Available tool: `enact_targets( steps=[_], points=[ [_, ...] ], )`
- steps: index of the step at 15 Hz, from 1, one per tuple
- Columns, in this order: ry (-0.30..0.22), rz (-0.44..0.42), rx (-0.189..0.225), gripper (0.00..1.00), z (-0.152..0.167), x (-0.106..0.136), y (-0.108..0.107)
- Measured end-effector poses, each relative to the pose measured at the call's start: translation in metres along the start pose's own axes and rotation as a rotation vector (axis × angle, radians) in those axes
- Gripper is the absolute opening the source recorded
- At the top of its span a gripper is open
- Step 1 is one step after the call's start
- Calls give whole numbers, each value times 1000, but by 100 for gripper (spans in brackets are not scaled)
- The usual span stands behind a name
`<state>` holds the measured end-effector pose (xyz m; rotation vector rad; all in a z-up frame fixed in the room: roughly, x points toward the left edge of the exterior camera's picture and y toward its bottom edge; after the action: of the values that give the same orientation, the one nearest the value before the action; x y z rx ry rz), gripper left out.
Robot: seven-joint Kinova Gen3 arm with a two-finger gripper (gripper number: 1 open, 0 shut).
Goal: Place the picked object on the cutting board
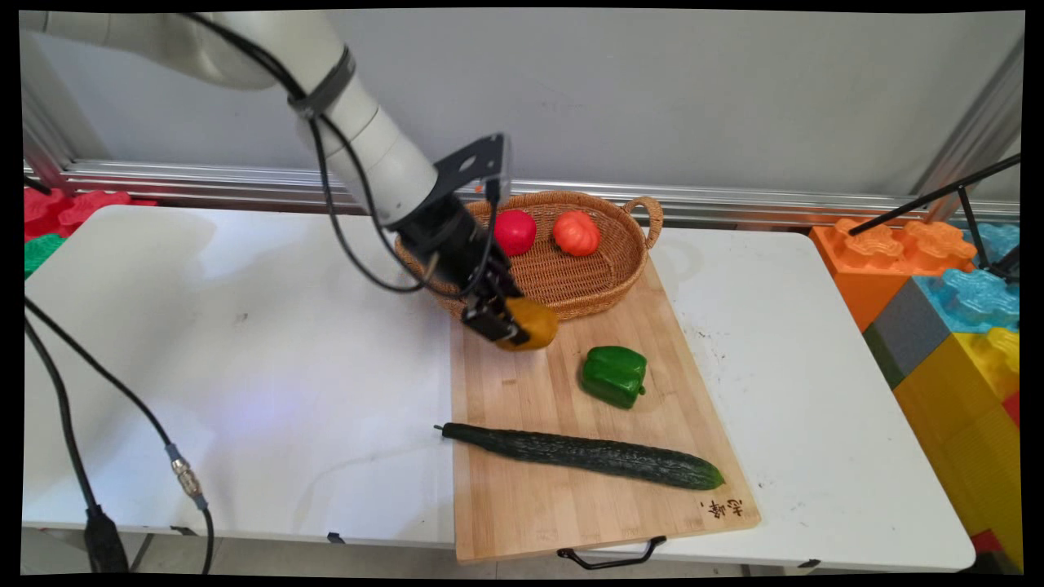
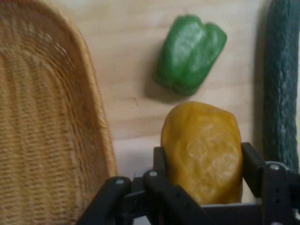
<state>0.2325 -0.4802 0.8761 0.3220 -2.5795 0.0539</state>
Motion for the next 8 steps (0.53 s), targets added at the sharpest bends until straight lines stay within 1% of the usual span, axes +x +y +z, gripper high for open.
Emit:
enact_targets(
  steps=[4,6,8],
  points=[
    [-13,-11,-30,0,24,-24,6],
    [-12,-15,-38,0,39,-33,7],
    [-11,-15,-36,0,52,-41,6]
  ],
)
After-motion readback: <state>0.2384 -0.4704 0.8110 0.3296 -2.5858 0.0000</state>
